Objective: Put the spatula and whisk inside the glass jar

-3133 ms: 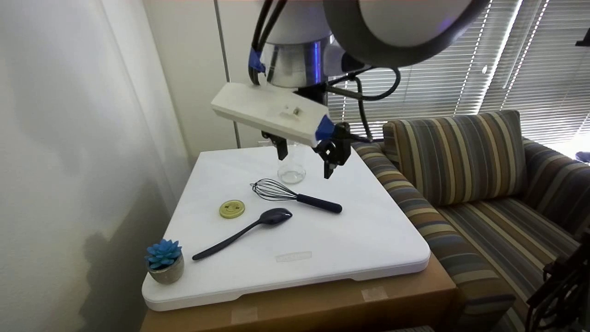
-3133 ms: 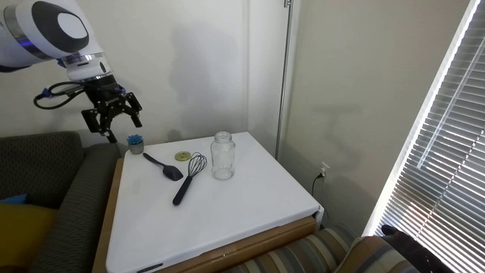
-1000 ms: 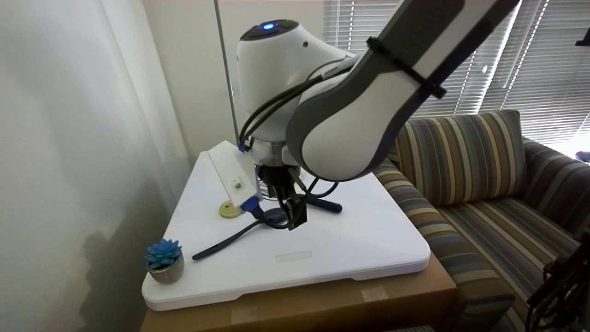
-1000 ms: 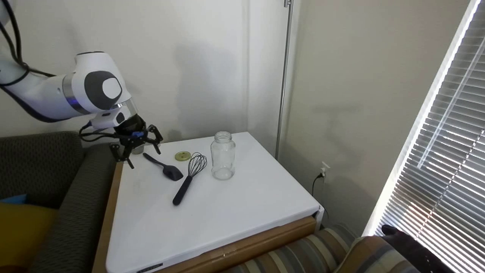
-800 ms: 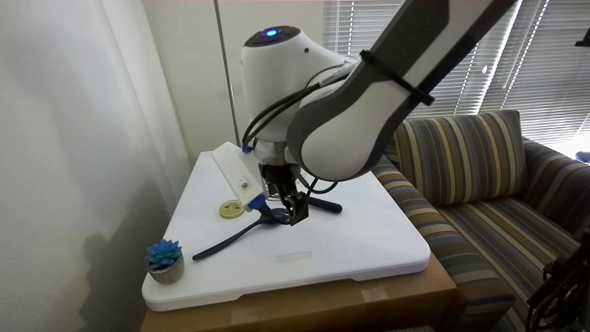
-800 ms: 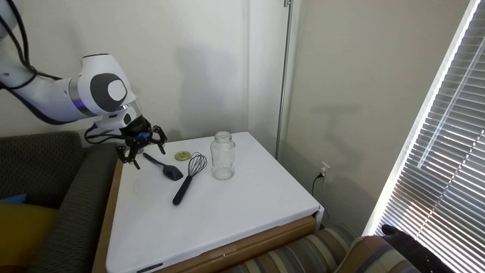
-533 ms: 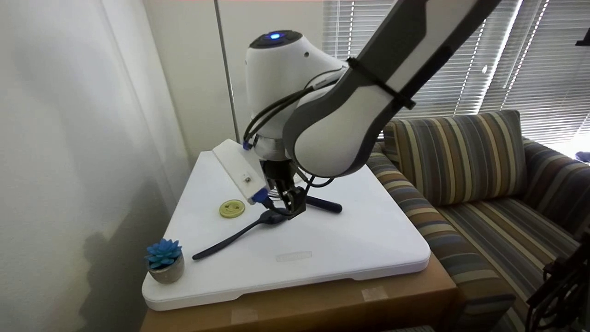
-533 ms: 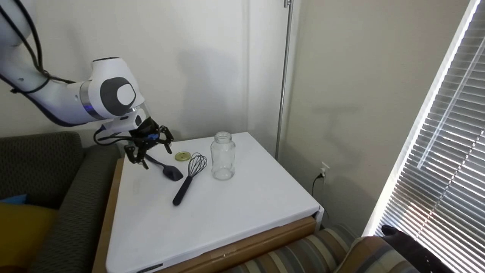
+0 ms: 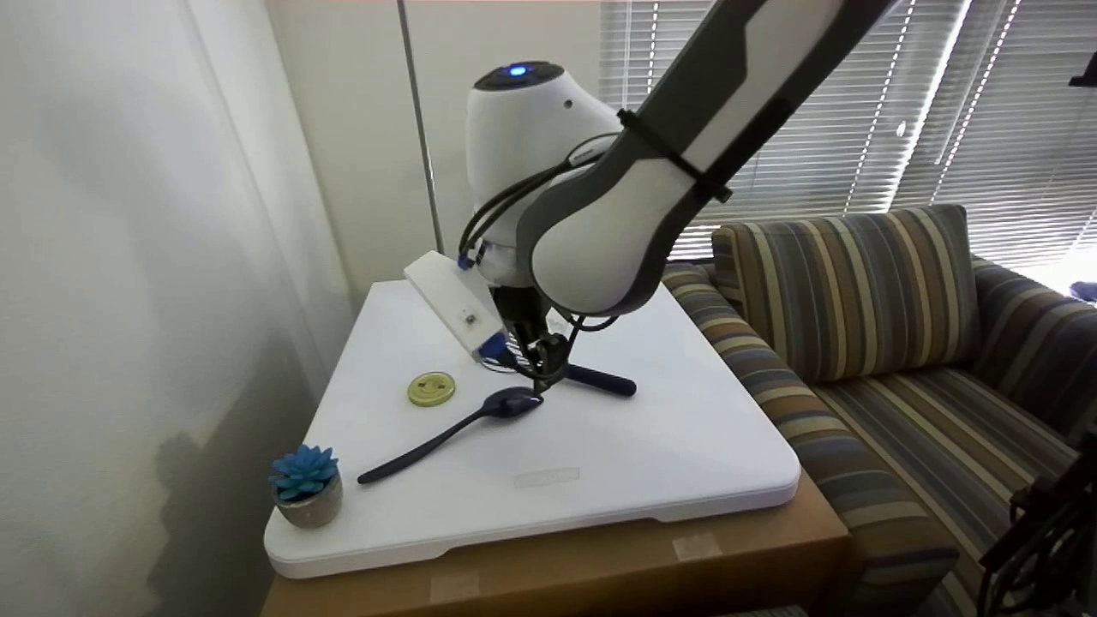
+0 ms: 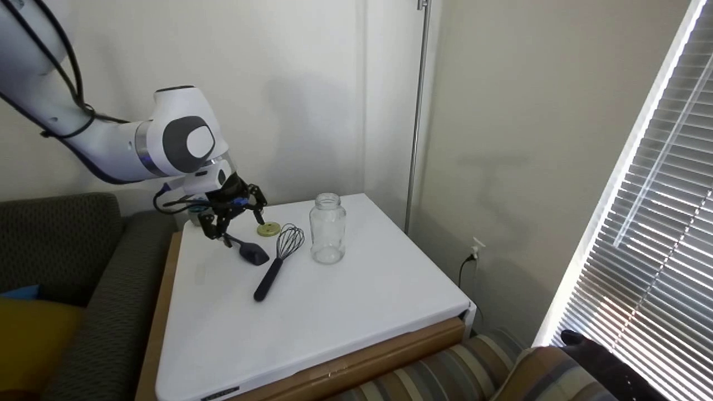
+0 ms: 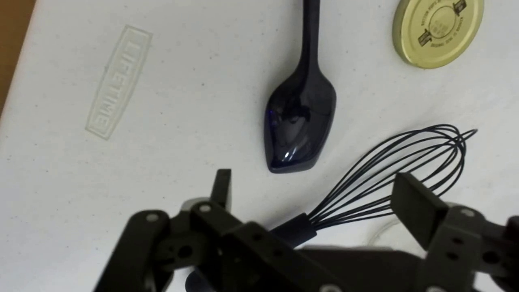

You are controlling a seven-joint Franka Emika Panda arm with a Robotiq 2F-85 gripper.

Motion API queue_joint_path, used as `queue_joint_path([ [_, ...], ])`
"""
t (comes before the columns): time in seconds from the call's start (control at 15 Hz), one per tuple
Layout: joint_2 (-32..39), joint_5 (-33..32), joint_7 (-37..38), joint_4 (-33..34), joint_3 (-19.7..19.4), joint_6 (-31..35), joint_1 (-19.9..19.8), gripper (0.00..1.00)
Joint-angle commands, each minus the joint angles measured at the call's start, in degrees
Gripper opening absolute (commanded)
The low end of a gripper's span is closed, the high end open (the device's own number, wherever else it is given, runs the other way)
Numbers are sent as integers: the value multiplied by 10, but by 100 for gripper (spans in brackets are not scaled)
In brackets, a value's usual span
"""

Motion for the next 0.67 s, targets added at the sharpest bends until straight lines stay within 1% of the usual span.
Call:
queue_joint_path([
  [0.0,-12,6,-1,-11,-19,-5,27,100],
  [0.07,-17,-1,-5,-20,-19,0,38,100],
  [0.2,-8,-3,-5,-9,-21,-11,54,100],
  [0.33,9,-11,1,5,-31,-9,75,100],
  [0.47,23,-15,-2,18,-38,-17,89,100],
  [0.6,39,-22,1,33,-54,-26,101,100],
])
